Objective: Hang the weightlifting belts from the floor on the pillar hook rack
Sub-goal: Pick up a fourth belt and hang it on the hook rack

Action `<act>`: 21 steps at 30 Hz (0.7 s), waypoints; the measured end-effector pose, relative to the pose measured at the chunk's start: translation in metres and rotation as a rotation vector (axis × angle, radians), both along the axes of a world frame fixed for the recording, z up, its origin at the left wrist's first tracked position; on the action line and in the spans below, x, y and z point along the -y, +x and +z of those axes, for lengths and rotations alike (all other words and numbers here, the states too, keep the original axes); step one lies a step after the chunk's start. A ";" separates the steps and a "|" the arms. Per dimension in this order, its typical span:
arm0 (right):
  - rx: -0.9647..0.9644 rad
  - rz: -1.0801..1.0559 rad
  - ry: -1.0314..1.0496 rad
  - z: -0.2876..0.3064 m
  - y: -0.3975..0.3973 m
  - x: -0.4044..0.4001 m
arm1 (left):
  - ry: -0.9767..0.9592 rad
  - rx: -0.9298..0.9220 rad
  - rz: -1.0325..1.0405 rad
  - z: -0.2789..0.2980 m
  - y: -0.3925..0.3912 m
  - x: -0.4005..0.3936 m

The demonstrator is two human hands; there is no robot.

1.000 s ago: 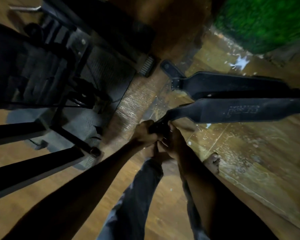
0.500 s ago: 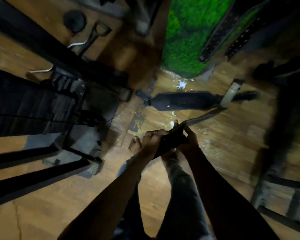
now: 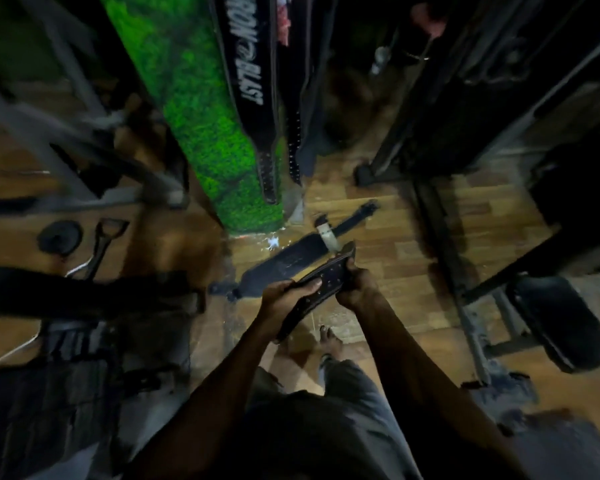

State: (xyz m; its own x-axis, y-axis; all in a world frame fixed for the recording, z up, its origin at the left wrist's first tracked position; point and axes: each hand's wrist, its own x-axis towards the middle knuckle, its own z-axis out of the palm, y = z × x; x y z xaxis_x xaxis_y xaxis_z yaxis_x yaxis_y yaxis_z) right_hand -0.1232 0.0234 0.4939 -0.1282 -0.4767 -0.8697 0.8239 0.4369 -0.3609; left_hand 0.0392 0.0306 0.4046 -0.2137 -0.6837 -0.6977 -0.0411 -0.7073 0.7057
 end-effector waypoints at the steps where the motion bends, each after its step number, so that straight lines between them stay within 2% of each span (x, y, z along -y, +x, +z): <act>1: 0.040 -0.032 -0.030 0.005 -0.005 -0.002 | 0.040 0.031 -0.008 0.058 -0.004 0.004; 2: 0.019 -0.054 -0.062 0.014 -0.009 -0.003 | 0.032 0.034 -0.047 0.083 0.005 0.004; 4: 0.035 -0.103 -0.130 0.027 -0.021 0.003 | -0.024 0.048 -0.076 0.089 -0.016 0.015; 5: 0.033 -0.094 -0.171 0.039 -0.026 0.006 | -0.096 0.070 -0.111 0.111 -0.020 0.017; 6: 0.019 -0.081 -0.211 0.049 -0.031 0.010 | -0.066 0.116 -0.108 0.119 -0.027 0.022; 10: -0.159 -0.043 -0.310 0.082 -0.036 0.031 | 0.028 -0.020 -0.110 0.146 -0.033 0.044; 14: -0.236 0.003 -0.457 0.106 -0.028 0.046 | 0.050 -0.235 0.019 0.177 -0.042 0.064; 18: -0.413 0.364 -0.644 0.135 -0.012 0.045 | 0.060 -0.463 0.159 0.202 -0.047 0.087; 21: -0.344 0.619 -0.794 0.150 -0.001 0.048 | 0.077 -0.493 0.264 0.208 -0.029 0.106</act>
State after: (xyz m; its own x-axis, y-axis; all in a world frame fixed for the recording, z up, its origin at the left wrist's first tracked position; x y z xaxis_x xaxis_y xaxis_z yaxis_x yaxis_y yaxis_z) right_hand -0.1239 -0.0241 0.6441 0.1511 -0.9580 -0.2438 0.3384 0.2818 -0.8978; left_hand 0.0103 -0.0756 0.6128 -0.3551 -0.7096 -0.6086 0.4659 -0.6987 0.5429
